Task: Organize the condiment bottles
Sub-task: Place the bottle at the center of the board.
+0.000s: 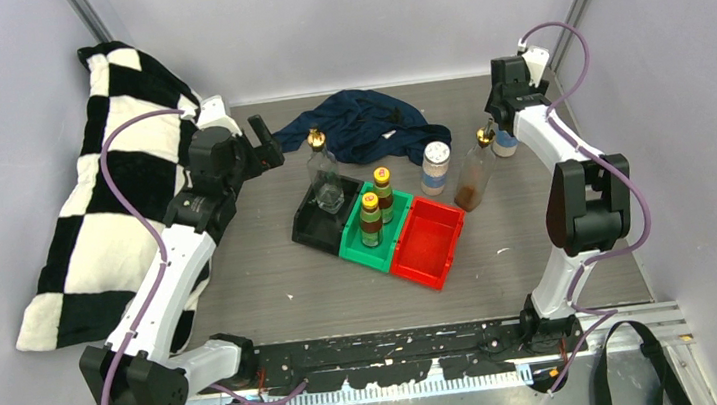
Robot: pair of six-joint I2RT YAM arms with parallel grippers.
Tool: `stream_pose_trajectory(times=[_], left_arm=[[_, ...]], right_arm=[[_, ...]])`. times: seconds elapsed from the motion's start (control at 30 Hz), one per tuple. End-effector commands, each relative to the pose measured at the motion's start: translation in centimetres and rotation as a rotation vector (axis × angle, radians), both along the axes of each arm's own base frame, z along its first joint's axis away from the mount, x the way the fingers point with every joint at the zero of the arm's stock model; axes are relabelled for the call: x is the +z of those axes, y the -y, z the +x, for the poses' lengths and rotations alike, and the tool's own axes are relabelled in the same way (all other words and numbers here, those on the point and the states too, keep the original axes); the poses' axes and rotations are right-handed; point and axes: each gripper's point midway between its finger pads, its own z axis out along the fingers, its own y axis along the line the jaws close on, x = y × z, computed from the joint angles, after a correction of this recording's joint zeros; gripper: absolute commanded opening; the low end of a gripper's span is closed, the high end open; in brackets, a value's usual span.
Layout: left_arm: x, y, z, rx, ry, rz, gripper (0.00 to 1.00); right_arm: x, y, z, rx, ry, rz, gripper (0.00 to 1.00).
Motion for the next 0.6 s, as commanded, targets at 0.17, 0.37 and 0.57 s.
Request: stream_pose_trajectory(times=[0.17,0.37,0.57], left_arm=[[1.8,0.6,0.3,-0.016,0.053,-0.029,0.91],[1.8,0.5,0.3,-0.012,0.053,-0.028,0.91],[1.6,0.5,0.3,-0.012,0.049,-0.027,0.91]], right_arm=[[5.6,0.0,-0.1,-0.022,0.133,0.033,0.72],[6.5,-0.1,-0.3,-0.021,0.151,0.042,0.73],[7.9,-0.1,-0.5,-0.025,0.180,0.043,0.73]])
